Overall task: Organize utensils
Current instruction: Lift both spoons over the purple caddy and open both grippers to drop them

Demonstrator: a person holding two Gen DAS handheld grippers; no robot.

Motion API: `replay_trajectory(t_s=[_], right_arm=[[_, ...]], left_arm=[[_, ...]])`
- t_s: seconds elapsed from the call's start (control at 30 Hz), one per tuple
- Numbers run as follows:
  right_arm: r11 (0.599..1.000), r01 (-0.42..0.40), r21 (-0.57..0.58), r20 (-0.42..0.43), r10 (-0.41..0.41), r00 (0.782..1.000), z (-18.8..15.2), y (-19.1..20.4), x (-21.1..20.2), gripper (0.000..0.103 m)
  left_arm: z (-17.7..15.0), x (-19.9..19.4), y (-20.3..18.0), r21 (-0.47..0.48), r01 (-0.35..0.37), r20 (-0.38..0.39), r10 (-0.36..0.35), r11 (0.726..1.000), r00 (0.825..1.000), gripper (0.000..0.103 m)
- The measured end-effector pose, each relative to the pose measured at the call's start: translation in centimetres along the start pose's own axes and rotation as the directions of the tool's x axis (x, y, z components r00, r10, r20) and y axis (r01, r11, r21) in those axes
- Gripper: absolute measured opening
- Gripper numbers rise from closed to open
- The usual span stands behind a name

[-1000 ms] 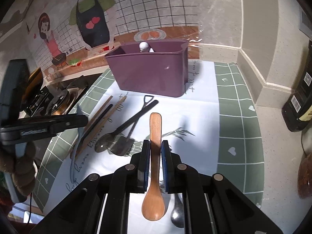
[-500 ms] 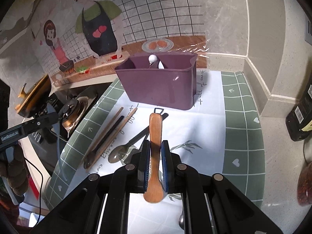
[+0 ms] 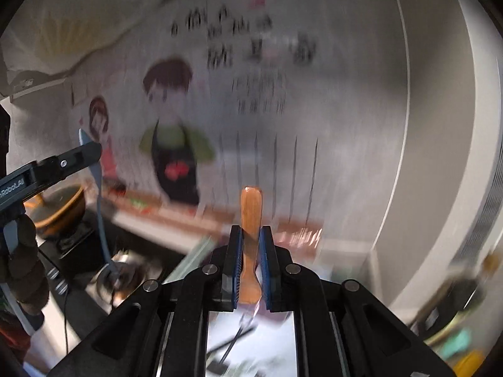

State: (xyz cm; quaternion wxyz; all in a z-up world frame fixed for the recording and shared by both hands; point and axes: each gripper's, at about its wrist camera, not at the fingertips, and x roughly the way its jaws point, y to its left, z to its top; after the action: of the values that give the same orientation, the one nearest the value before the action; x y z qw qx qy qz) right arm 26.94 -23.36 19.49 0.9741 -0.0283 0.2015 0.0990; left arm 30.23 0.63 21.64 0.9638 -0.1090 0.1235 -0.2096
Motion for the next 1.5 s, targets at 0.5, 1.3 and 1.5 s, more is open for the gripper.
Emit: replay_trajectory(t_s=[0.5,1.3,1.5], right_arm=[[0.999,-0.009,0.054,-0.177,0.018,0.984,-4.5,-3.7,13.4,0.01],[0.988,-0.078,0.135,-0.38,0.124,0.917,-10.3,-4.2,17.9,0.022],[0.993,-0.075,0.093,-0.377,0.104,0.92,-10.8,-4.3,12.9,0.022]], left_arm=[[-9.4,17.2,5.6,-0.149,-0.072,-0.203,0.04,0.986,0.978,0.034],[-13.7,19.8,7.1,-0.162,-0.09,-0.349,0.028,0.983,0.937,0.046],[-11.8,13.7,6.3,-0.116,-0.168,-0.39,0.111,0.979,0.914,0.058]])
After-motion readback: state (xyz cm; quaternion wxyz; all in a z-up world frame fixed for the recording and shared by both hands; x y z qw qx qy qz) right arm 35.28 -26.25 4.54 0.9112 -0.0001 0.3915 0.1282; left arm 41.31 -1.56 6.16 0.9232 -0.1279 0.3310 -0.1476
